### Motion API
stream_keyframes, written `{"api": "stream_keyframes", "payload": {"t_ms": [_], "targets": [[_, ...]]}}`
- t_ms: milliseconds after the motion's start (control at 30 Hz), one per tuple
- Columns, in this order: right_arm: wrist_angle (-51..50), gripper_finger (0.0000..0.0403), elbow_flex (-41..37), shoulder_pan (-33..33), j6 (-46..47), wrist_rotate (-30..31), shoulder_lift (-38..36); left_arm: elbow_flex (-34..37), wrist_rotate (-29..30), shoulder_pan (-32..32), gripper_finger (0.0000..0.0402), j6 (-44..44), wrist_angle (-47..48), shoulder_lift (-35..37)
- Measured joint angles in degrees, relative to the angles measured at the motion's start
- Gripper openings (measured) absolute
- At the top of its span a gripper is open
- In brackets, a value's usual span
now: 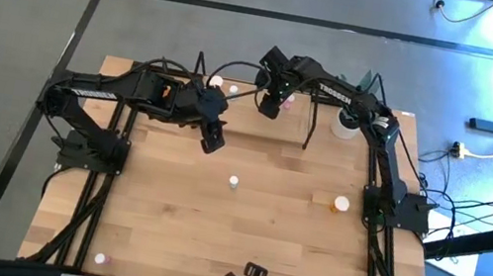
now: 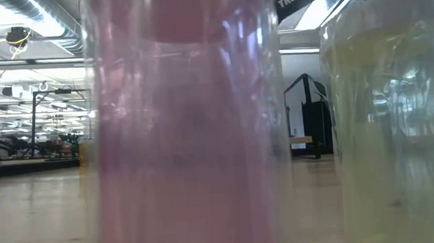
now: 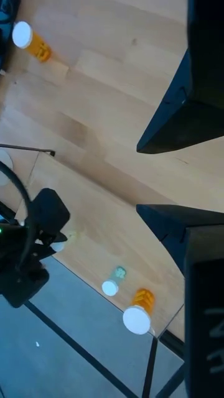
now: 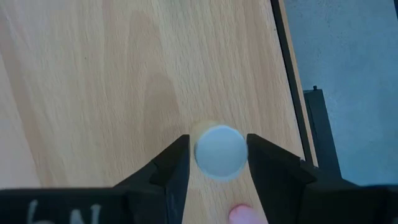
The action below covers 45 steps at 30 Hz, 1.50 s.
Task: Pick and place medicine bottles onto shelf by color
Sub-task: Put the top yellow pill bottle on the shelf, then put the left pink pill bottle on the shelf aligned with the other pink pill bottle
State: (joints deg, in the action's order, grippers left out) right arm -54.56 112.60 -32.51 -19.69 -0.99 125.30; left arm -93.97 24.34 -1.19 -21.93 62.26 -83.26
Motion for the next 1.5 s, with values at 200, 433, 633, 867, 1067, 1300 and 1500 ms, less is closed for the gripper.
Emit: {"api": "stream_keyframes", "payload": {"t_ms": [200,433,633,867,1067,1300,1500], "targets": [[0.05,0.0159,0.0,-0.07,0.09,1.89,-2.36,0.0,0.0,0.0,0.0135,-0.04,0.28,0.0],[0.08,0.0159,0.0,-0.09,0.49,3.91,-6.11,0.0,0.0,0.06,0.0135,-0.19,0.35,0.0],[-1.17,0.0159,0.0,0.99,1.27,3.58,-10.11,0.0,-0.02,0.26,0.0135,-3.3,5.02,0.0],[-3.79,0.0159,0.02,5.12,0.13,-2.64,-15.78,0.0,0.02,2.55,0.0135,-7.96,10.5,0.0],[-6.0,0.0159,0.02,9.89,-0.1,-3.61,-20.53,0.0,-0.01,6.61,0.0135,-11.58,13.88,0.02],[-7.98,0.0159,0.02,16.8,-0.13,-4.71,-25.22,0.0,-0.43,13.08,0.0135,-19.24,20.09,0.02],[-8.38,0.0159,0.02,22.39,-0.1,-12.03,-27.57,0.0,-3.87,20.29,0.0135,-25.8,24.04,0.02]]}}
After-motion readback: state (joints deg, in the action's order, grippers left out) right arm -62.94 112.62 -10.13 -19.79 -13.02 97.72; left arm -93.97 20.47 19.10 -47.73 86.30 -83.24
